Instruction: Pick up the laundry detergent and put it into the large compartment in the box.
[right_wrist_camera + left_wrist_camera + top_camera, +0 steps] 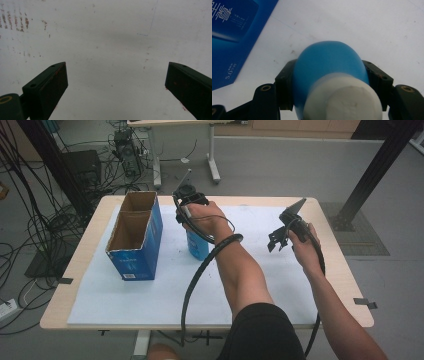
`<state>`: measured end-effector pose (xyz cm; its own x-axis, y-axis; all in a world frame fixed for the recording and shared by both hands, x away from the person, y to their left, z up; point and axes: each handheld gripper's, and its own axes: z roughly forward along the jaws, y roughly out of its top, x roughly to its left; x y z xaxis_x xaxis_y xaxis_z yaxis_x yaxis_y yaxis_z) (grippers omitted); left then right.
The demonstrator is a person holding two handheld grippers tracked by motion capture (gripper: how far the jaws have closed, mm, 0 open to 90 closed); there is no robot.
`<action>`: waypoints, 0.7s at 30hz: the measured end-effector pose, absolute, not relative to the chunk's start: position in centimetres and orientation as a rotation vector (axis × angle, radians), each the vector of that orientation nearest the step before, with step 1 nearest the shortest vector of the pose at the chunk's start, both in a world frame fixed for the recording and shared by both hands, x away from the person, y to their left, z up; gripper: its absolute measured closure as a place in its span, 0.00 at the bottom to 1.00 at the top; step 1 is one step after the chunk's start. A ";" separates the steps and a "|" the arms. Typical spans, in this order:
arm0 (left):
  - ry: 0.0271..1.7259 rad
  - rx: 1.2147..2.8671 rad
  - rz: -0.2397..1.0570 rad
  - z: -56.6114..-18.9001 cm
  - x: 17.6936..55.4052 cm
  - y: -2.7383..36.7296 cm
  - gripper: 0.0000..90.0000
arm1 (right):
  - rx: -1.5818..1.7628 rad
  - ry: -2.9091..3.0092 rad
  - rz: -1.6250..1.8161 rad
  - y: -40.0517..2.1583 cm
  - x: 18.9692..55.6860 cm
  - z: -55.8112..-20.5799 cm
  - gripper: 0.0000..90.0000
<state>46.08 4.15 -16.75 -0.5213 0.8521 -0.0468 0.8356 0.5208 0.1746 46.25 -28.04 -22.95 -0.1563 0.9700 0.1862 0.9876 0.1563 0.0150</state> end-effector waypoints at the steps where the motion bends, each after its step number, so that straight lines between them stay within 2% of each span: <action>1: 2.625 1.472 0.193 -16.7 46.1 4.2 0.41 | -1.950 -2.283 -0.200 -28.0 46.3 -22.9 0.05; 11: 2.588 1.560 0.155 -16.6 46.5 4.6 0.41 | -1.945 -2.288 -0.197 -27.9 46.3 -23.0 0.05; 21: 2.481 1.716 0.093 -16.2 47.1 5.0 0.42 | -1.947 -2.280 -0.201 -28.2 46.1 -23.3 0.05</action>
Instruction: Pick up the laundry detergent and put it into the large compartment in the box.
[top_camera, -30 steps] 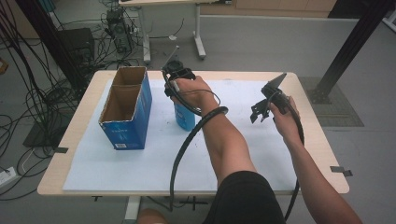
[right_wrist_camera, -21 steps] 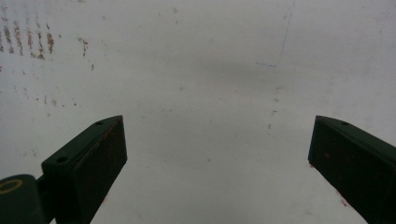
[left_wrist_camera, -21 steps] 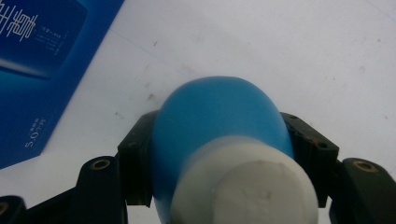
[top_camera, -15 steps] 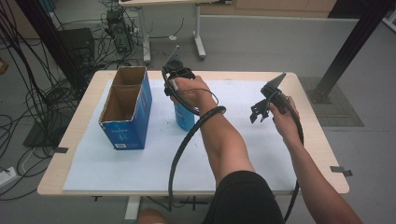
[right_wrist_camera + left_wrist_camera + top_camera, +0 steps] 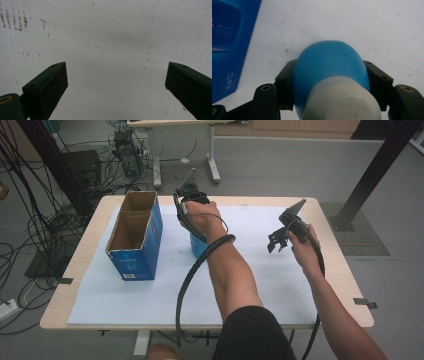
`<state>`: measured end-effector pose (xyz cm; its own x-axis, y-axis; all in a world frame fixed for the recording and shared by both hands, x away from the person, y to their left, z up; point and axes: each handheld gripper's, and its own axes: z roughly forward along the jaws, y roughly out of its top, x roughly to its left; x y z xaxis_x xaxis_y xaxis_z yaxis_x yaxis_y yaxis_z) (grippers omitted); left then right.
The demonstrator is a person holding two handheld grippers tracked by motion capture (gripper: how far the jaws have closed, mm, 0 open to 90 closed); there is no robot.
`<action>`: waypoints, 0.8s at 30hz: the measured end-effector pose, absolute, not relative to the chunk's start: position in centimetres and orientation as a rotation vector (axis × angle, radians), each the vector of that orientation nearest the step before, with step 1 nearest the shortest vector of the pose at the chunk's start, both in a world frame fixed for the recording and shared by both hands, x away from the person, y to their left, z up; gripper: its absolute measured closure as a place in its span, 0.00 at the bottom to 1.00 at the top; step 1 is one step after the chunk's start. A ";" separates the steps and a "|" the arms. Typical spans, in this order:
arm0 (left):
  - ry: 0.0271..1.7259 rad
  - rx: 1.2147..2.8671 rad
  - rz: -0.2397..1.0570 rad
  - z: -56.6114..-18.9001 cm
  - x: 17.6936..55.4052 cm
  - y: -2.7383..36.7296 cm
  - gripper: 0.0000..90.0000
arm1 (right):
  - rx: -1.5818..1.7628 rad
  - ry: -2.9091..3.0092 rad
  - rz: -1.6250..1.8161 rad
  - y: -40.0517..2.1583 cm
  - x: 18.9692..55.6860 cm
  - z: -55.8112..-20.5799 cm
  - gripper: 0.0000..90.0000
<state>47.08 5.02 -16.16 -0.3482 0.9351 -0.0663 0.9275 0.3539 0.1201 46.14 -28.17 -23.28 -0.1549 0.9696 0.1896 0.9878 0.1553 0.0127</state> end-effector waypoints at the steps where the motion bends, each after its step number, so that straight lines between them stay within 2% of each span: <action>1: 2.470 1.736 0.093 -16.0 47.2 5.0 0.42 | -1.951 -2.276 -0.203 -28.2 46.1 -23.3 0.05; 12: 2.317 1.972 0.077 -13.7 47.5 4.8 0.42 | -1.960 -2.268 -0.204 -28.7 46.0 -23.5 0.05; 24: 2.149 2.160 0.099 -8.9 46.9 4.7 0.42 | -1.970 -2.273 -0.194 -28.6 45.6 -23.2 0.05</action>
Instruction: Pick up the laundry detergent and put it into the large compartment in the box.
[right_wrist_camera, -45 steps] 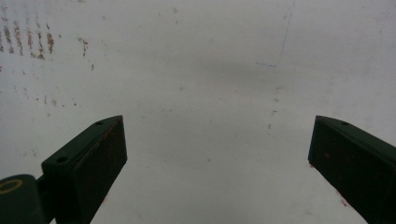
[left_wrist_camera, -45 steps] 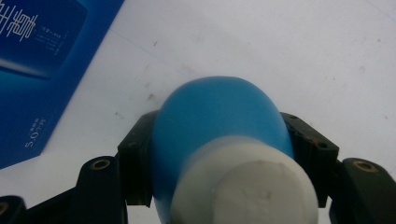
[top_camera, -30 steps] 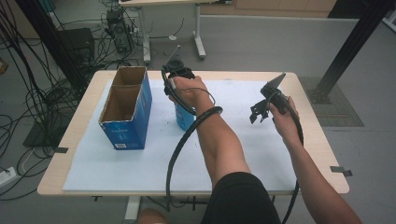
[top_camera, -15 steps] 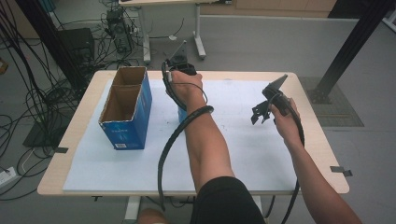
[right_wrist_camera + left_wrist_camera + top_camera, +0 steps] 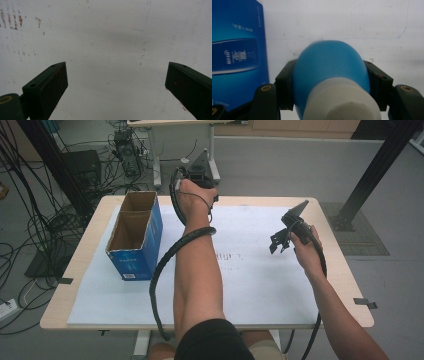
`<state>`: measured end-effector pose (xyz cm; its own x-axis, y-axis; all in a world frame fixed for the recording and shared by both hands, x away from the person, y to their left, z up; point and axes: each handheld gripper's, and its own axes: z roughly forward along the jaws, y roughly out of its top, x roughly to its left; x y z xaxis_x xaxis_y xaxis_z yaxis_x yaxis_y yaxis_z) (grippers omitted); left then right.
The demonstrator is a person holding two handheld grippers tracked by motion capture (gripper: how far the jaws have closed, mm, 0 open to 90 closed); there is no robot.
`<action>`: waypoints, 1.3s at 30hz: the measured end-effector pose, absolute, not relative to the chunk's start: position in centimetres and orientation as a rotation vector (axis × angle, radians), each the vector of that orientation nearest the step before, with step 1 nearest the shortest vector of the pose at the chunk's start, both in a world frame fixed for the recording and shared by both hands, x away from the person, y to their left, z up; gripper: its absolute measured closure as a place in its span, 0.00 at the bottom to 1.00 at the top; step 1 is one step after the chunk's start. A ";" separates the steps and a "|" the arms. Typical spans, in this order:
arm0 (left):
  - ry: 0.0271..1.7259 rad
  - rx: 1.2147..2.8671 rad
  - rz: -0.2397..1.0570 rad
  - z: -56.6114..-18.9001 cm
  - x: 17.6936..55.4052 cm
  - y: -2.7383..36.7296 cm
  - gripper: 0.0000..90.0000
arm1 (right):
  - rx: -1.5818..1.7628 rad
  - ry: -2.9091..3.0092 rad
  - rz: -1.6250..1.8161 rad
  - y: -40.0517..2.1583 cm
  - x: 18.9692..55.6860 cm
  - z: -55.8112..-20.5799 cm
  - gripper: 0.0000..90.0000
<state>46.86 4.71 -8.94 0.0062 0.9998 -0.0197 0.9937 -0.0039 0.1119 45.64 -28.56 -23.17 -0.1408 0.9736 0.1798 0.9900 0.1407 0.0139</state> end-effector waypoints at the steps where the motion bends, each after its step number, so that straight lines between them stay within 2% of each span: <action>1: 2.143 2.169 0.101 -8.5 46.8 4.7 0.42 | -1.970 -2.274 -0.194 -28.6 45.6 -23.1 0.05; 17: 2.031 2.251 0.164 0.8 45.4 6.2 0.42 | -1.984 -2.297 -0.179 -27.6 44.8 -22.0 0.05; 39: 2.086 2.134 0.252 10.0 42.5 12.5 0.42 | -2.042 -2.300 -0.168 -27.3 43.4 -20.3 0.05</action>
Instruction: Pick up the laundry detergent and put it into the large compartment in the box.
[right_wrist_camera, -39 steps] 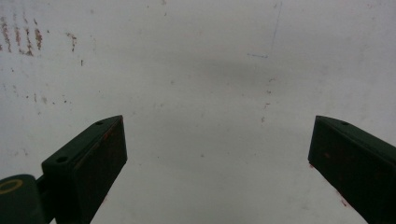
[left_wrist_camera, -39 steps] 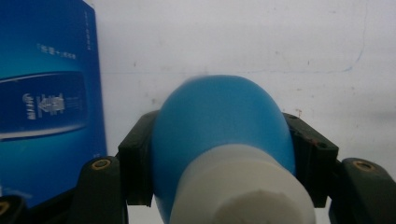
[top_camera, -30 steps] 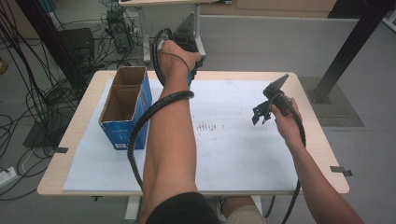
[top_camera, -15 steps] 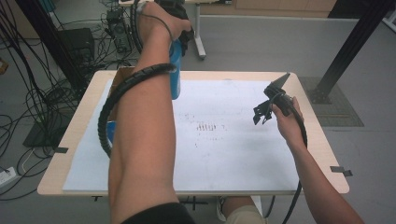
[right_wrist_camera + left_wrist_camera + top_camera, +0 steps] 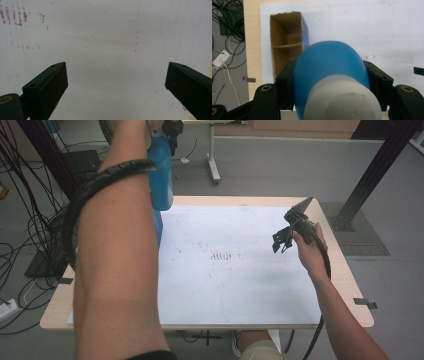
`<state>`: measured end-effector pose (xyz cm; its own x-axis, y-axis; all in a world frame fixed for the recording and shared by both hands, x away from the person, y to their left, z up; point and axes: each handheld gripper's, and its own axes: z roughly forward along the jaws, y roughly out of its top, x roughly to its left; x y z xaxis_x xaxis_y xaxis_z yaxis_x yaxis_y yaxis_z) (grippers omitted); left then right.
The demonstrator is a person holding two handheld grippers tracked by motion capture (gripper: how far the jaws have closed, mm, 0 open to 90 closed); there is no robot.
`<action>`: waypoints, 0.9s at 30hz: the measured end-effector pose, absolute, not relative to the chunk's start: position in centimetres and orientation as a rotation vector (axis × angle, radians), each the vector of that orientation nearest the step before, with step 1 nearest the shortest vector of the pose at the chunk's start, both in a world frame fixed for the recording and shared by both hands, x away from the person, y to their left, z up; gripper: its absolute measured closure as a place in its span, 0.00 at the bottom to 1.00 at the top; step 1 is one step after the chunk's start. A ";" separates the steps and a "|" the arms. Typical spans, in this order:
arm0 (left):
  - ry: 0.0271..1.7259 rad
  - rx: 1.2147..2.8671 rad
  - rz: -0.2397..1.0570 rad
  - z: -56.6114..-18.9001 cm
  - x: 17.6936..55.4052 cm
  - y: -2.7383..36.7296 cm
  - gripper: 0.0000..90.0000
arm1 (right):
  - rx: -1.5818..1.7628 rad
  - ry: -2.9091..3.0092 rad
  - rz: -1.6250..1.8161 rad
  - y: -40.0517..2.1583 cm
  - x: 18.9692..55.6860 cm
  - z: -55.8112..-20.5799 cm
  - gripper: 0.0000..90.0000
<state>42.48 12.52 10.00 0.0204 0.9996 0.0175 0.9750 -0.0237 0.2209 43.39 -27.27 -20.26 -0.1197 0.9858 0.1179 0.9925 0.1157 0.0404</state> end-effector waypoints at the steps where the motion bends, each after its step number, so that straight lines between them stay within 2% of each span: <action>1: 2.090 2.130 0.254 10.3 42.4 12.8 0.42 | -2.043 -2.305 -0.160 -27.2 43.4 -20.2 0.05; 17: 2.103 2.112 0.292 13.0 40.9 16.7 0.42 | -2.064 -2.296 -0.142 -26.1 43.0 -19.9 0.05; 27: 2.120 2.131 0.273 11.6 41.1 18.4 0.42 | -2.088 -2.300 -0.137 -25.8 42.7 -19.3 0.05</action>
